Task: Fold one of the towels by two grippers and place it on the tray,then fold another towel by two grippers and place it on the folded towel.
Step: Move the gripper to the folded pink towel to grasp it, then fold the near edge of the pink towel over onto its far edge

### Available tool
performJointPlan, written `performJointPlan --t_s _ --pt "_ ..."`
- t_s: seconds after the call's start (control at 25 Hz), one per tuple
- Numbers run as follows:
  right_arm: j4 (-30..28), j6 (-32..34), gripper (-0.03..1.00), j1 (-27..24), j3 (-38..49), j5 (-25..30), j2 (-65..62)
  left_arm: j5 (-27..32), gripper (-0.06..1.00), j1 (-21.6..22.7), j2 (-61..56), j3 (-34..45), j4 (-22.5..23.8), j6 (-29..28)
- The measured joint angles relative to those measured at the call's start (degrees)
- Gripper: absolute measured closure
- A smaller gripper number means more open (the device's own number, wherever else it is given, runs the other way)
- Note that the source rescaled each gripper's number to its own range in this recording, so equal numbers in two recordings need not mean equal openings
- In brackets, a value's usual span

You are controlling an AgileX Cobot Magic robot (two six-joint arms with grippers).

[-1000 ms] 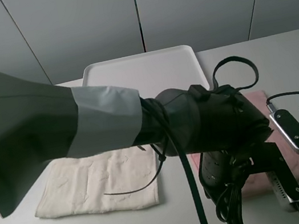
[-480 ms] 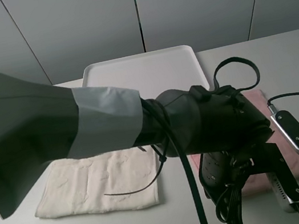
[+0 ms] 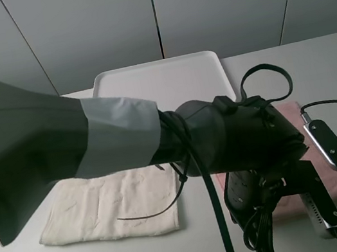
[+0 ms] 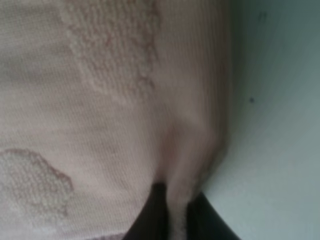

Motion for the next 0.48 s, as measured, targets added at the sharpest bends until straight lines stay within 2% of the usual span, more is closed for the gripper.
performJointPlan --t_s 0.48 --pt "5.86 9.44 0.97 0.00 0.19 2.78 -9.75 -3.20 0.94 6.13 -6.22 0.18 -1.56 -0.35"
